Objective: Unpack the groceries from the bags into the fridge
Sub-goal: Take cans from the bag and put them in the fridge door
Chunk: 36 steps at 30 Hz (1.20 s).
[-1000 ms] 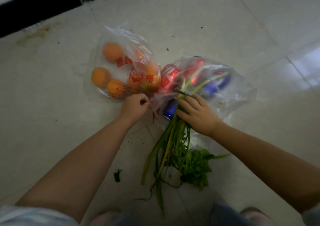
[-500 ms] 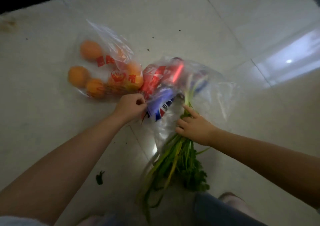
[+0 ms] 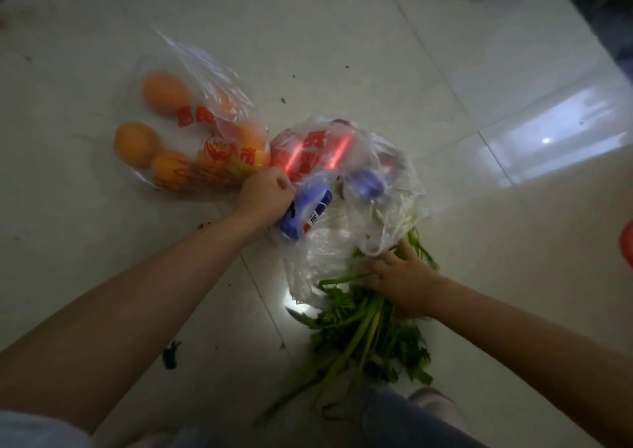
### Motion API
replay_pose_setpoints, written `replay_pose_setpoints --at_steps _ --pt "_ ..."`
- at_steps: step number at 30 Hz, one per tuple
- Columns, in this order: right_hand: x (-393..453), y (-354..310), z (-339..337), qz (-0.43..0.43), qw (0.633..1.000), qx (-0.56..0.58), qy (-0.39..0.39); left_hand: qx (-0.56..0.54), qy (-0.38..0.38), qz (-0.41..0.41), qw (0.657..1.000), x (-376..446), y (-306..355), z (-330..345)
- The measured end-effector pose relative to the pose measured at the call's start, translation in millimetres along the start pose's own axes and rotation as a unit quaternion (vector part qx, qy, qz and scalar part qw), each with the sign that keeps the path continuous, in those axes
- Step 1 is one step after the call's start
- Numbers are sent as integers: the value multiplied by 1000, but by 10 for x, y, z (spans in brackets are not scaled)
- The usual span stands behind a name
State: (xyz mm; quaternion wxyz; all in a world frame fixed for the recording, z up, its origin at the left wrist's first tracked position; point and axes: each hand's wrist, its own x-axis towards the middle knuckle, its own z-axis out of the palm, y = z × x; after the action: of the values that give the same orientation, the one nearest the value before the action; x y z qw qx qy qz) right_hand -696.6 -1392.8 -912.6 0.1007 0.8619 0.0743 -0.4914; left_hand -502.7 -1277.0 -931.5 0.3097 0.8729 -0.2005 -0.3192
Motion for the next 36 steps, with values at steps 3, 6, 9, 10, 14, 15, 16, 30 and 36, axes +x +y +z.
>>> replay_pose_setpoints --at_steps 3,6,9,10,14,15,16,30,36 --pt "-51 17 -80 -11 986 85 140 -48 -7 25 999 -43 55 17" --pt "14 171 -67 -55 957 46 281 -52 -29 68 996 -115 90 32" --pt "165 171 -95 -81 968 -46 235 -11 -79 115 990 -163 146 55" --pt "228 161 -108 -93 972 -74 202 26 -111 132 985 -167 150 79" --pt "371 141 -211 22 995 -75 56 205 -168 131 955 -107 33 184" --pt "371 184 -245 55 994 -80 58 220 -159 110 956 -93 -10 195" --pt "365 252 -266 91 991 -73 69 227 -145 98 958 -82 -47 193" --pt "523 956 -470 240 933 171 206 273 -54 47 959 48 -181 217" --pt "701 763 -450 137 963 112 204 261 -31 86 961 45 -160 247"
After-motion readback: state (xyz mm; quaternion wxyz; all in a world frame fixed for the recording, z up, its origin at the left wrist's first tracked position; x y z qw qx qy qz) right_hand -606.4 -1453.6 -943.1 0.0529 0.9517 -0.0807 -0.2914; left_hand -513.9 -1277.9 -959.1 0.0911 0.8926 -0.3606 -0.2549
